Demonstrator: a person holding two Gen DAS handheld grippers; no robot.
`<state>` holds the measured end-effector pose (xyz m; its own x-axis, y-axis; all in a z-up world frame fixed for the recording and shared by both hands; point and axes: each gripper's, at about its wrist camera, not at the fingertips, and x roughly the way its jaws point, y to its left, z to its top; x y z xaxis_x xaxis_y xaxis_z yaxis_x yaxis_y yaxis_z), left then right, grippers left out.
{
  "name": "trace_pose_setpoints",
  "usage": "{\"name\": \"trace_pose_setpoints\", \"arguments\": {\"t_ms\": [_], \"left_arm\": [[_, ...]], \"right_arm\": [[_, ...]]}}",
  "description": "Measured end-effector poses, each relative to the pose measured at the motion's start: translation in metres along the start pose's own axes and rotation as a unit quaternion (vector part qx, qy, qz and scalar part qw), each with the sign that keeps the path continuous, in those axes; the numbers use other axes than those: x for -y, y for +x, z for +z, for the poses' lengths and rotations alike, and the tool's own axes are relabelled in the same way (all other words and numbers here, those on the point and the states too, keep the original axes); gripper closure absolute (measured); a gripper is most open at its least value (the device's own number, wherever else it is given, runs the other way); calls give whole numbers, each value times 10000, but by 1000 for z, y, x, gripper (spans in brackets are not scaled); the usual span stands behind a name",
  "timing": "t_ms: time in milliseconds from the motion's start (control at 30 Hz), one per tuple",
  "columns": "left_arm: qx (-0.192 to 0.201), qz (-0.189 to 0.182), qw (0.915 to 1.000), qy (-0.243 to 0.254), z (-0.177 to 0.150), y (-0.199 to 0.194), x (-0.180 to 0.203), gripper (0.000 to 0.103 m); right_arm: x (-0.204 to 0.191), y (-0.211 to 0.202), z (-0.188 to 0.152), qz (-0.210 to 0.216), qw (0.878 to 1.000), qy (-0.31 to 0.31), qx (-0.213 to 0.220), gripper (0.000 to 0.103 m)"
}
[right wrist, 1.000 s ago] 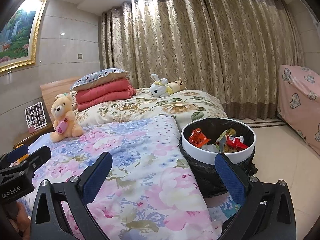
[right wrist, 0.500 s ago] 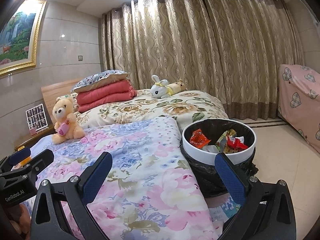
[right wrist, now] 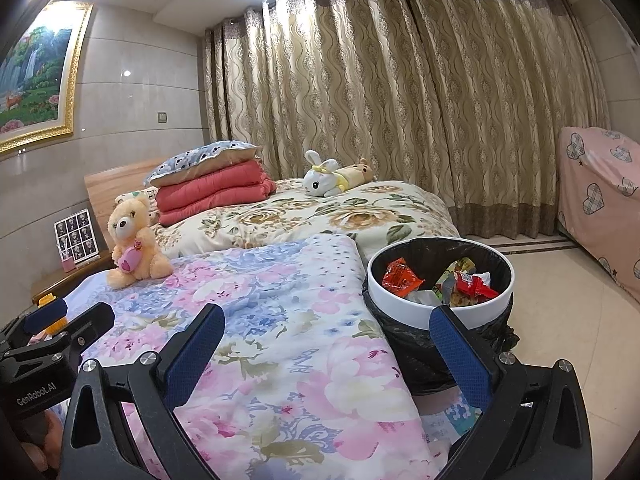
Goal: Collect trash
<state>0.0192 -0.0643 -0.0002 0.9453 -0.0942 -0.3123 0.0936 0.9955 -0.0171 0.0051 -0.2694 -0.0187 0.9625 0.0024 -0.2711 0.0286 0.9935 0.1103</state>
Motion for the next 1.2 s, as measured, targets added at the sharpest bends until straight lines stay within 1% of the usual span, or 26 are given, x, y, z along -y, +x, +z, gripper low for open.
{"name": "trace_pose_setpoints", "arguments": {"t_ms": [500, 1200], "left_arm": [[-107, -41, 9999, -22, -2, 5, 2, 0], [-223, -112, 9997, 14, -4, 11, 5, 0]], "right_arm": [[-5, -4, -2, 40, 10000, 71, -43, 0], [0, -1, -2, 100, 9996, 242, -132, 0]]}}
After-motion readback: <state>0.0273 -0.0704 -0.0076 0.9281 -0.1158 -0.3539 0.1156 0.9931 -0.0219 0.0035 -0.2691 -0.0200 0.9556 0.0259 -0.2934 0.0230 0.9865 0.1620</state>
